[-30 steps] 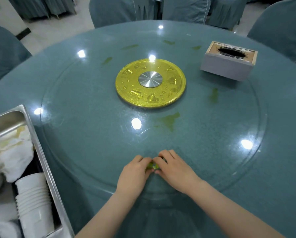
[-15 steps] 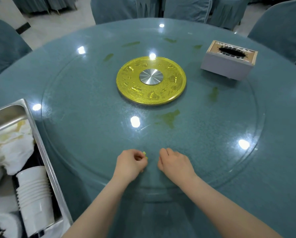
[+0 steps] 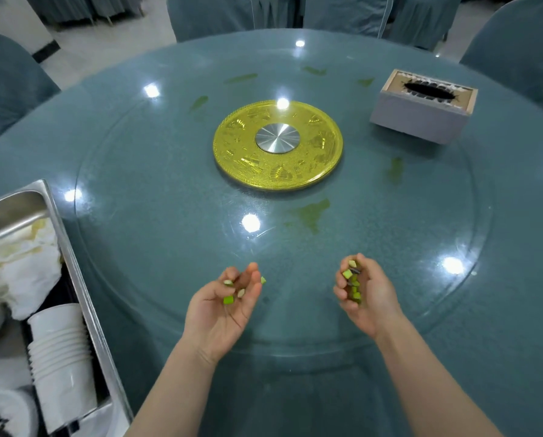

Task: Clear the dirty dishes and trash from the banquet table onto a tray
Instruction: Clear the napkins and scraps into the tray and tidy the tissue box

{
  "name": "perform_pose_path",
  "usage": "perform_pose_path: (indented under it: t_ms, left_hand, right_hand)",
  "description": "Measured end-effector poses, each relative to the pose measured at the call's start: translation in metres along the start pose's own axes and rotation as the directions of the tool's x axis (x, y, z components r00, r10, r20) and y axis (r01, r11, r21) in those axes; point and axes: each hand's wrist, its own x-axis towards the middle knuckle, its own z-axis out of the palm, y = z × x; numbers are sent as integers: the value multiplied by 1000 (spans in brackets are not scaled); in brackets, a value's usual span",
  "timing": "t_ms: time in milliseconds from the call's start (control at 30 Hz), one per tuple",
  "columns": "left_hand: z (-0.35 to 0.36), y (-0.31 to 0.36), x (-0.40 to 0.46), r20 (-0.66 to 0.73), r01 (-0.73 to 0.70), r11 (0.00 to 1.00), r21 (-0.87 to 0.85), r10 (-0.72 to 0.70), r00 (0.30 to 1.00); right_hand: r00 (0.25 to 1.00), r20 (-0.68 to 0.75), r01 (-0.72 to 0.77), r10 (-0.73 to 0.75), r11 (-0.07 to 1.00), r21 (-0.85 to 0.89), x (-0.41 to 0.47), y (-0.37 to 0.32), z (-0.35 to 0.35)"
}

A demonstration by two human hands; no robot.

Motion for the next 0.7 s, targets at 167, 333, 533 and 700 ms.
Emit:
perform_pose_path:
  t_ms: [167,333,533,700]
  left_hand:
    - [-5,5,9,-74,-23,991,128,33,997]
    - [-5,0,31,-181,37,405,913,323,929]
    - [-6,-21,56,125,289,-730,619,455,882]
    - [-2,-12,60,106,224,-688,690,402,909]
  right_hand:
    - [994,-82,57,-73,983,-177,4,6,6]
    - [988,-71,100,-134,930,-354,2,11,17]
    - [989,-54,93,-141,850,-519,4,19,15]
    - [981,-107,90,-160,873,-479,7,20,13]
